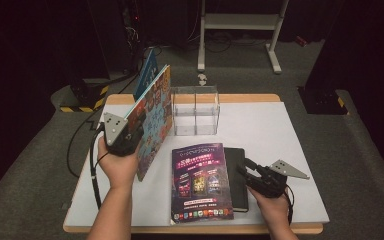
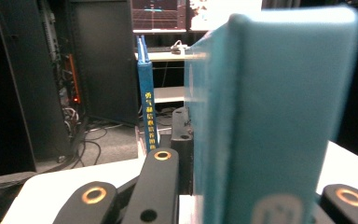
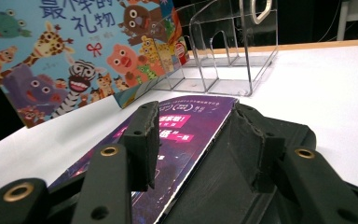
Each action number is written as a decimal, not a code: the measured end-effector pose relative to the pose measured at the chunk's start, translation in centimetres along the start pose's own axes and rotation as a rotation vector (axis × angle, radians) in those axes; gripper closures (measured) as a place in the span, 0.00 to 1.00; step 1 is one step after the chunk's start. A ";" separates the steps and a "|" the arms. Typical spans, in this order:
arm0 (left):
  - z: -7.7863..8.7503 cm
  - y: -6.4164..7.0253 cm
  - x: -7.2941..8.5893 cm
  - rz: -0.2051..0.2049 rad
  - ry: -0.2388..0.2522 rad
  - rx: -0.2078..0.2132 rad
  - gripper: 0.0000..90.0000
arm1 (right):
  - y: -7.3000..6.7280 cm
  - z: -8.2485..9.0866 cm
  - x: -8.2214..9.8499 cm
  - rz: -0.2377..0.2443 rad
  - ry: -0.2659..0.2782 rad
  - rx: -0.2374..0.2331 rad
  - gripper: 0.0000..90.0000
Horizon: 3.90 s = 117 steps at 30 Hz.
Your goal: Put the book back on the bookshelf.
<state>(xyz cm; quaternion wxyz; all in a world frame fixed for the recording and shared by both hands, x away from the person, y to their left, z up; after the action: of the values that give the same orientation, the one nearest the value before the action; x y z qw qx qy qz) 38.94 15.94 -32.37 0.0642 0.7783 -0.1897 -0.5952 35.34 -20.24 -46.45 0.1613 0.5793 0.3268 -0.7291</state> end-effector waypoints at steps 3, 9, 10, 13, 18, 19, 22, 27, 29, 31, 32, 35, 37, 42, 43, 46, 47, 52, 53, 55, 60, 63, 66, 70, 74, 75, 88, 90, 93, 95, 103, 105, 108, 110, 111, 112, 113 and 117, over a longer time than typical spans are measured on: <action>-0.9 0.0 0.5 -0.014 0.006 -0.016 0.90 | 0.0 0.1 0.0 -0.001 0.002 -0.002 0.59; -2.4 0.2 1.2 -0.027 0.006 -0.029 0.90 | -0.1 0.1 -0.1 -0.004 0.004 -0.007 0.59; -2.7 0.3 1.4 -0.036 0.007 -0.031 0.90 | -0.1 0.1 -0.1 -0.004 0.003 -0.008 0.59; -3.5 0.5 1.8 -0.055 0.009 -0.034 0.90 | -0.1 0.1 -0.1 -0.004 0.006 -0.011 0.59; -4.6 0.8 2.5 -0.065 0.010 -0.038 0.90 | -0.1 0.2 -0.1 -0.009 0.007 -0.014 0.59; -4.8 0.8 2.6 -0.068 0.012 -0.040 0.90 | -0.1 0.2 -0.1 -0.009 0.007 -0.015 0.59; -5.4 0.9 2.9 -0.069 0.015 -0.048 0.90 | -0.2 0.2 -0.1 -0.009 0.008 -0.018 0.59; -6.1 0.7 3.3 -0.058 0.028 -0.063 0.90 | -0.2 0.2 -0.1 -0.012 0.009 -0.024 0.59; -6.3 0.6 3.4 -0.053 0.037 -0.066 0.90 | -0.3 0.2 -0.1 -0.013 0.008 -0.027 0.59; -6.5 0.6 3.6 -0.054 0.037 -0.068 0.90 | -0.3 0.2 -0.1 -0.013 0.008 -0.029 0.59; -6.5 0.6 3.6 -0.054 0.037 -0.068 0.90 | -0.3 0.2 -0.1 -0.014 0.008 -0.031 0.59; -6.6 0.5 4.2 -0.054 0.043 -0.070 0.90 | -0.4 0.2 -0.1 -0.016 0.009 -0.035 0.59; -6.6 0.4 4.5 -0.049 0.044 -0.073 0.90 | -0.4 0.2 -0.1 -0.015 0.008 -0.036 0.59; -5.9 0.2 5.0 -0.040 0.058 -0.073 0.90 | -0.4 0.2 0.0 -0.017 0.004 -0.036 0.59; -5.8 0.2 5.1 -0.037 0.063 -0.074 0.90 | -0.5 0.1 0.1 -0.018 0.003 -0.037 0.59; -5.3 0.0 5.3 -0.034 0.069 -0.076 0.90 | -0.6 0.1 0.1 -0.013 -0.002 -0.038 0.59; -5.0 0.0 5.4 -0.032 0.071 -0.079 0.90 | -0.6 0.0 0.2 -0.013 -0.003 -0.040 0.59; -4.3 0.0 5.7 -0.049 0.057 -0.069 0.89 | -0.7 0.0 0.3 -0.012 -0.007 -0.039 0.59; -4.1 0.1 5.8 -0.053 0.055 -0.070 0.89 | -0.7 0.0 0.3 -0.011 -0.007 -0.040 0.59; -3.9 0.0 5.9 -0.045 0.053 -0.069 0.89 | -0.7 -0.1 0.3 -0.011 -0.010 -0.040 0.59; -3.1 -0.4 6.0 -0.040 0.032 -0.069 0.89 | -0.8 -0.2 0.5 -0.010 -0.015 -0.043 0.59; -2.6 -0.8 6.1 -0.035 0.031 -0.067 0.89 | -0.8 -0.2 0.6 -0.009 -0.020 -0.043 0.59; -2.4 -0.9 6.0 -0.034 0.023 -0.066 0.89 | -0.9 -0.3 0.7 -0.007 -0.025 -0.045 0.59; -2.3 -0.8 6.1 -0.040 0.016 -0.050 0.89 | -1.0 -0.4 0.8 -0.003 -0.029 -0.043 0.58; -2.1 -0.9 6.0 -0.037 0.008 -0.048 0.88 | -1.0 -0.5 0.9 0.001 -0.037 -0.042 0.58; -2.0 -1.0 6.0 -0.035 0.005 -0.047 0.88 | -1.0 -0.5 0.9 -0.001 -0.040 -0.043 0.58; -0.1 -1.8 7.2 -0.081 -0.034 -0.046 0.86 | -1.0 -0.6 1.0 0.002 -0.042 -0.043 0.58; 0.1 -2.0 7.6 -0.099 -0.048 -0.050 0.85 | -1.0 -0.6 1.0 0.003 -0.043 -0.042 0.58; 0.3 -2.1 8.0 -0.112 -0.050 -0.057 0.85 | -1.0 -0.6 1.0 0.001 -0.044 -0.040 0.58; 0.4 -2.1 8.2 -0.118 -0.046 -0.058 0.85 | -0.9 -0.6 1.0 0.000 -0.043 -0.038 0.58; 0.3 -1.8 8.5 -0.138 -0.021 -0.058 0.87 | -0.9 -0.6 1.0 -0.005 -0.046 -0.042 0.58; 0.0 -1.8 8.4 -0.140 -0.017 -0.072 0.87 | -1.0 -0.6 1.0 -0.006 -0.046 -0.042 0.58; -0.2 -2.0 8.4 -0.139 -0.016 -0.079 0.87 | -1.0 -0.6 1.0 -0.005 -0.044 -0.042 0.58; -0.4 -2.0 8.5 -0.141 -0.015 -0.082 0.87 | -0.9 -0.6 1.0 -0.006 -0.044 -0.042 0.58; -0.5 -2.0 8.5 -0.143 -0.015 -0.083 0.87 | -0.9 -0.6 1.0 -0.006 -0.045 -0.042 0.58; -0.5 -2.0 8.5 -0.145 -0.013 -0.084 0.87 | -0.9 -0.6 1.0 -0.007 -0.045 -0.042 0.58; -0.6 -2.0 8.5 -0.148 -0.015 -0.084 0.87 | -0.9 -0.6 1.0 -0.007 -0.045 -0.043 0.58; -0.9 -1.8 8.7 -0.164 -0.020 -0.087 0.87 | -1.0 -0.6 1.0 -0.007 -0.046 -0.044 0.58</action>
<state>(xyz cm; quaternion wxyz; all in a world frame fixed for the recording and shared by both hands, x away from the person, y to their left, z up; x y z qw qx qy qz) 42.10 14.26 -40.53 0.0469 0.7818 -0.1000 -0.6137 34.89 -19.00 -47.22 0.1789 0.5574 0.3413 -0.7354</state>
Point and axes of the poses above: each handheld gripper's, and its own axes: z roughly backward along the jaws, x roughly out of its underside, y roughly to its right, the point moved 2 cm from there along -z, roughly forward along the jaws, and after that the axes turned 9 degrees about y, right-handed, at the moved point
